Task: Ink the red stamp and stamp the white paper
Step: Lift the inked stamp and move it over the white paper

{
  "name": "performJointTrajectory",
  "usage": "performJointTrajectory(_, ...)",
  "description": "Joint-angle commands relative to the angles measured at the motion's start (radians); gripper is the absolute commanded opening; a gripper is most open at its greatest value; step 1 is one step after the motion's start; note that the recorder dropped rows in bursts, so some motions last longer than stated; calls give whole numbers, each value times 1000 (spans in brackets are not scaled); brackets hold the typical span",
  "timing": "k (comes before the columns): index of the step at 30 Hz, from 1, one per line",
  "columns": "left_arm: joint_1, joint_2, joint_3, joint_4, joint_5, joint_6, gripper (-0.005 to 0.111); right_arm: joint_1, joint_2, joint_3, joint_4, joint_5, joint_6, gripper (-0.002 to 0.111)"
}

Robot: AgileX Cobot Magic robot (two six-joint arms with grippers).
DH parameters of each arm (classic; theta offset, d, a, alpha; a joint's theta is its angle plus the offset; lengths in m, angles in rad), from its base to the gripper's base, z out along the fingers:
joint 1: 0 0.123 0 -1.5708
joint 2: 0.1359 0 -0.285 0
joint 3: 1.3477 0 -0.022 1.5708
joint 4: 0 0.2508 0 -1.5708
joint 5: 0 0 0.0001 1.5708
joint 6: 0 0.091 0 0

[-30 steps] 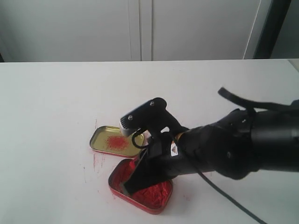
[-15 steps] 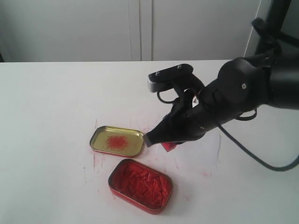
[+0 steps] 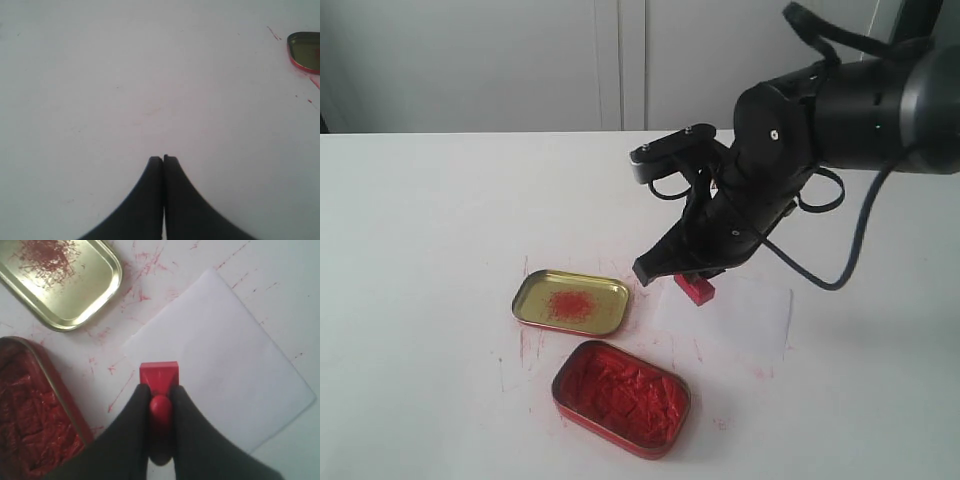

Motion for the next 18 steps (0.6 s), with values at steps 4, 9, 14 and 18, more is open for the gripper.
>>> performJointTrajectory(4,1,-4,7,1,9,-1,0,-52,90,-38,-14,9,0,0)
performJointTrajectory(9,1,-4,7,1,9,-1,0,-97,114,-38,-14,9,0,0)
performJointTrajectory(14,1,-4,7,1,9,-1,0,-108,129,-38,-14,-15,0,0)
performJointTrajectory(18,1,-4,7,1,9,-1,0,-115,157,-38,-14,-30,0,0)
